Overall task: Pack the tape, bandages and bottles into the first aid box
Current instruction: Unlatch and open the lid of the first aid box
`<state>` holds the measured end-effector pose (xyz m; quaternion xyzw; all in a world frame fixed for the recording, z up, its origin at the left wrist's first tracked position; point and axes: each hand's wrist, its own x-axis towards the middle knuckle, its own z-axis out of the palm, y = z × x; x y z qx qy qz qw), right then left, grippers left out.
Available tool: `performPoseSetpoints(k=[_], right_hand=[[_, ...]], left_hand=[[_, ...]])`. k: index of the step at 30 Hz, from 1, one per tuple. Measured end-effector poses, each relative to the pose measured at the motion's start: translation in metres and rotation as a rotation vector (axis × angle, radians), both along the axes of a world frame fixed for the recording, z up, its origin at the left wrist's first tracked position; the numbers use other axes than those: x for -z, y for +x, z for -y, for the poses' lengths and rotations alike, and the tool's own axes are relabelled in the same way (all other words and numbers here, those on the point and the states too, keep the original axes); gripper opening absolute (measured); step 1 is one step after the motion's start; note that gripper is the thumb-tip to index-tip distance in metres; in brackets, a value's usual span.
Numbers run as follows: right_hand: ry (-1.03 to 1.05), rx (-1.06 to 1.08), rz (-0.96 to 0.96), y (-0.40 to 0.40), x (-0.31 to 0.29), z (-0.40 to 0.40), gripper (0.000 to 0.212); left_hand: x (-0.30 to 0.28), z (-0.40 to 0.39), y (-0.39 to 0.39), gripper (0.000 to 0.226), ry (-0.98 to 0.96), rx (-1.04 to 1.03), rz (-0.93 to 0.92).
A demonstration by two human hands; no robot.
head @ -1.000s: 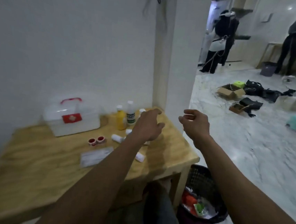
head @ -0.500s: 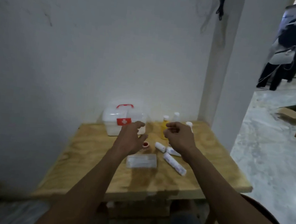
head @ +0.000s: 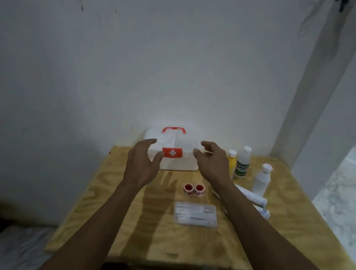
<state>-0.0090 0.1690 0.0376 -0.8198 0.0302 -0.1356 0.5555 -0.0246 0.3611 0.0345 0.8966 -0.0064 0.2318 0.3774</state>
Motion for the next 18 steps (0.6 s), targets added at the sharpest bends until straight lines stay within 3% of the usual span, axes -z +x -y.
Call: performPoseSetpoints(k=[6,12,18], right_hand=[[0.040,0.053,-0.072,0.049,0.008,-0.012,0.057],[0.033,0.045,-0.115,0.072,0.020,-0.022,0.059],[0.034,0.049,-0.117,0.070,0.021,-0.028,0.058]], left_hand=[[0.003,-0.016,0.049,0.055,-0.104,-0.049,-0.068],[0.012,-0.019,0.087,0.055,-0.179,-0.014,-0.195],[0.015,-0.010,0.087,0.055,-0.241,-0.039,-0.202]])
